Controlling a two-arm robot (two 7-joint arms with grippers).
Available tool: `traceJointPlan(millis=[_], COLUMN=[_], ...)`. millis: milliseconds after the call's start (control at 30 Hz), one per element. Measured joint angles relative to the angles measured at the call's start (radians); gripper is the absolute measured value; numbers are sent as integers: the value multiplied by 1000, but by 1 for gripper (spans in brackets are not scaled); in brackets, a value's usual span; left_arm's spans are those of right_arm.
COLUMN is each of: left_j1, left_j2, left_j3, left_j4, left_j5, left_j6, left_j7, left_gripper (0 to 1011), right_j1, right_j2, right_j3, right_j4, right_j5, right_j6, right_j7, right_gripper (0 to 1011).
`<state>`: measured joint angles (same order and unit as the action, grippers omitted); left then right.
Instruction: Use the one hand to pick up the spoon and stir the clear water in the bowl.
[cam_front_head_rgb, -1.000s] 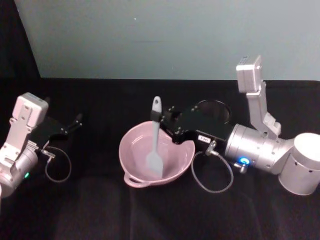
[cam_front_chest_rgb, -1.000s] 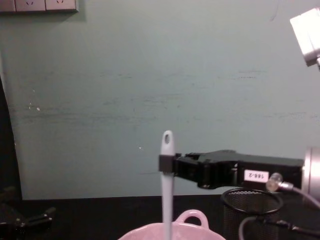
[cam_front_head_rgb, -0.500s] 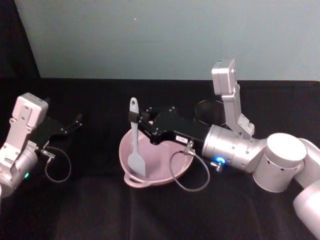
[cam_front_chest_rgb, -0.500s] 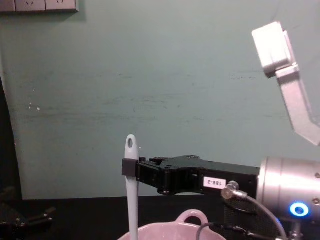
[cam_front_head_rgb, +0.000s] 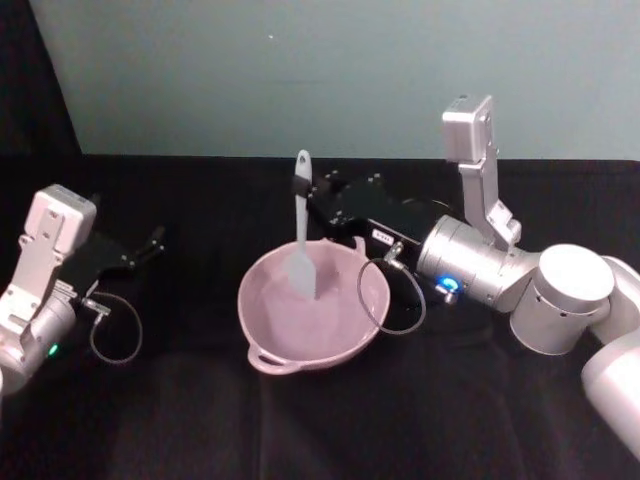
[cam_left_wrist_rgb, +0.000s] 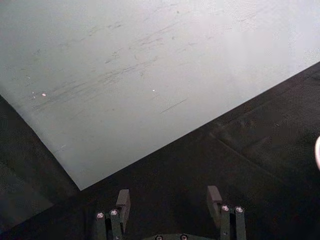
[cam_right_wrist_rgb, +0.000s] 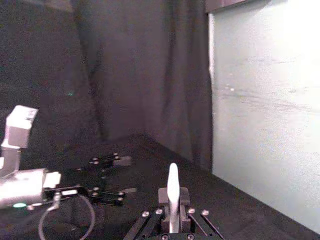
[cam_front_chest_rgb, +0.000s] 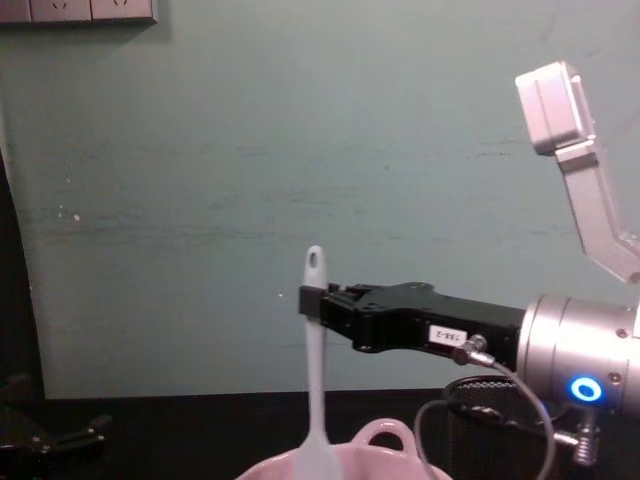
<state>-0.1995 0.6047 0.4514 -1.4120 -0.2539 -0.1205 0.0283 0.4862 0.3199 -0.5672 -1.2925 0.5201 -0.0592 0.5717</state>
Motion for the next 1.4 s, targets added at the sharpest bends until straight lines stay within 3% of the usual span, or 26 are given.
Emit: traceJointPlan(millis=[233, 500, 833, 1133, 1400], left_j1=[0, 0, 0, 0, 0], left_j2=[0, 0, 0, 0, 0], left_j3=[0, 0, 0, 0, 0], left_j4=[0, 0, 0, 0, 0], left_j5=[0, 0, 0, 0, 0], left_j6=[0, 0, 0, 0, 0], left_j7=[0, 0, 0, 0, 0], left_gripper=[1011, 1011, 1011, 1011, 1011], right_j1=[-17, -78, -160, -166, -118], right_j2=[23, 74, 119, 104, 55], right_j3=[34, 67, 58, 18, -5], right_j4=[-15, -102, -244, -263, -193], right_j5=[-29, -52, -26, -5, 4], right_j6=[-5, 22, 92, 100, 78], right_j7=[-29, -44, -19, 10, 18], right_gripper=[118, 118, 118, 118, 118])
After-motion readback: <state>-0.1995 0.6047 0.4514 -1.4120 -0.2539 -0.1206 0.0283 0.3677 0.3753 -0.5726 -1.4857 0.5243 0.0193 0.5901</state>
